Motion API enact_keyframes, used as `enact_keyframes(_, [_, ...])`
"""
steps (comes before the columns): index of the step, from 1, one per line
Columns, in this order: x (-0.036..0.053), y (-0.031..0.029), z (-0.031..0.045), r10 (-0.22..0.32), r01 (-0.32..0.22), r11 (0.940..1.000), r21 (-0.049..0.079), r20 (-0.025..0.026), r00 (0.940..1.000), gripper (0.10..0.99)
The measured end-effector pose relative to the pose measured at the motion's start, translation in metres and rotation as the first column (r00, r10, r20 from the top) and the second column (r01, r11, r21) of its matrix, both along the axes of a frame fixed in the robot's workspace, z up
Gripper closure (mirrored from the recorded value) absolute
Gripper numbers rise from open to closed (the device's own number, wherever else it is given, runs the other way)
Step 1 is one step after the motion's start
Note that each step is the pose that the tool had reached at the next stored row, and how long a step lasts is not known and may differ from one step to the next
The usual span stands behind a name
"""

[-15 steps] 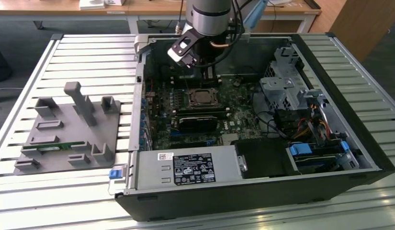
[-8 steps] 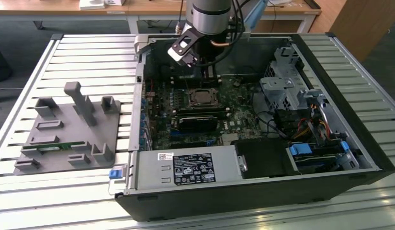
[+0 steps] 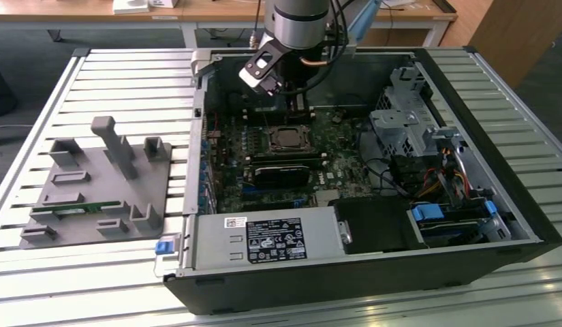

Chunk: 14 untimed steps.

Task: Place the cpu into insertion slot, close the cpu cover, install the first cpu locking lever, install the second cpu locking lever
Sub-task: 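Install the first cpu locking lever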

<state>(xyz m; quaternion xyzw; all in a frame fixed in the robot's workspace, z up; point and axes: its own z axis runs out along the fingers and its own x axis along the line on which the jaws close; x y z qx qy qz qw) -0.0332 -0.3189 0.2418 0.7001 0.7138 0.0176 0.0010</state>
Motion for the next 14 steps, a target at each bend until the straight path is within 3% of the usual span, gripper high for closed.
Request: enact_keyframes(14, [0.0000,0.0000,0.0032,0.030,-0.030,0.9996,0.000,0.0000,0.9996,0.980])
